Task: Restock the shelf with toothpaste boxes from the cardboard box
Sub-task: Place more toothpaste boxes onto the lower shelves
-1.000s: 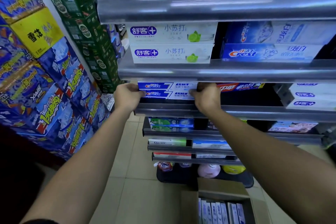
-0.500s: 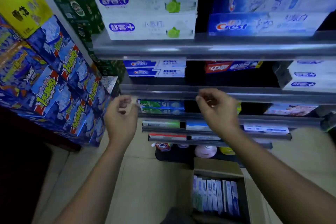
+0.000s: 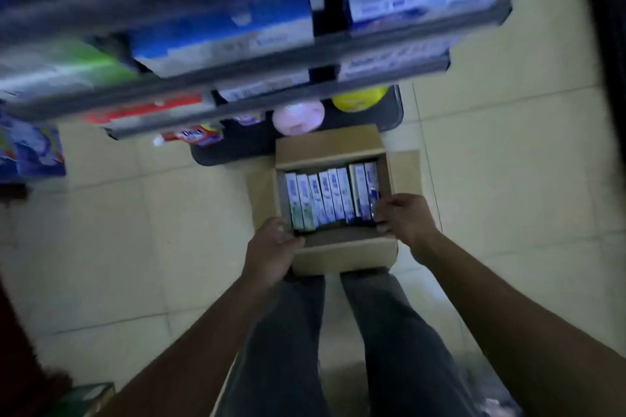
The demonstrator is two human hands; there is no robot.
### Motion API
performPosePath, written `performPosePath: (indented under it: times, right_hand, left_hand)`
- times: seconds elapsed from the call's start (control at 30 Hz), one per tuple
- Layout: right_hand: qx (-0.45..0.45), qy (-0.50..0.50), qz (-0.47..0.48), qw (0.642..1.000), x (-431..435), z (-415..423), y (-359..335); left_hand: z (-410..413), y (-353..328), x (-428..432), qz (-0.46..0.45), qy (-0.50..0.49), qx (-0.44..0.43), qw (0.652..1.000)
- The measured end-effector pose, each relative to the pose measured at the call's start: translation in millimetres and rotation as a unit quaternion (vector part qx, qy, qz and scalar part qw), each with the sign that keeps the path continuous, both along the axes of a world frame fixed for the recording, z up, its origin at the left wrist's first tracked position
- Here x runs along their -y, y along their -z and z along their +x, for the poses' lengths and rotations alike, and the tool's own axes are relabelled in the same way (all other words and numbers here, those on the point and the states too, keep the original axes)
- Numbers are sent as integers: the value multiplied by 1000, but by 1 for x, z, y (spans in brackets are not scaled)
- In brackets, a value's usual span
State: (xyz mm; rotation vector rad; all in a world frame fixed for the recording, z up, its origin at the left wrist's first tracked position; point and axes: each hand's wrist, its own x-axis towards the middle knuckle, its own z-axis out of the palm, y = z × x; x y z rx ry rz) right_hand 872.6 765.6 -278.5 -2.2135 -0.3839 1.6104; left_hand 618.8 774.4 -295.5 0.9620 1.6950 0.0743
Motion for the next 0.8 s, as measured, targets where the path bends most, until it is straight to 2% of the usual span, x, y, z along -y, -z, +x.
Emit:
performPosePath:
  times: [0.1,0.23,0.3,0.4,0.53,0.67,0.8]
  right_hand:
    - [-31,3,-41,999,23,13,88]
    - [-35,29,-67,997,49,25,183]
    - [-31,52,-58,996,56,28,214]
    - [-35,69,-30,997,66,30,255]
    - [-37,51,8,998,75,25,291]
    - [-42,61,7,997,89,26,314]
    - [-37,73,-6,997,94,31,322]
  left_hand:
    - [45,100,5,-43,37,-16,998]
    - [85,224,12,-54,194,-37,979]
    - [99,276,16,-52,237,-42,969]
    - [132,348,26,-32,209,-60,976]
    - [172,417,40,-25,149,-38,988]
    - [186,464,48,-16,212,-30,977]
    - [176,482,48,9,199,-9,980]
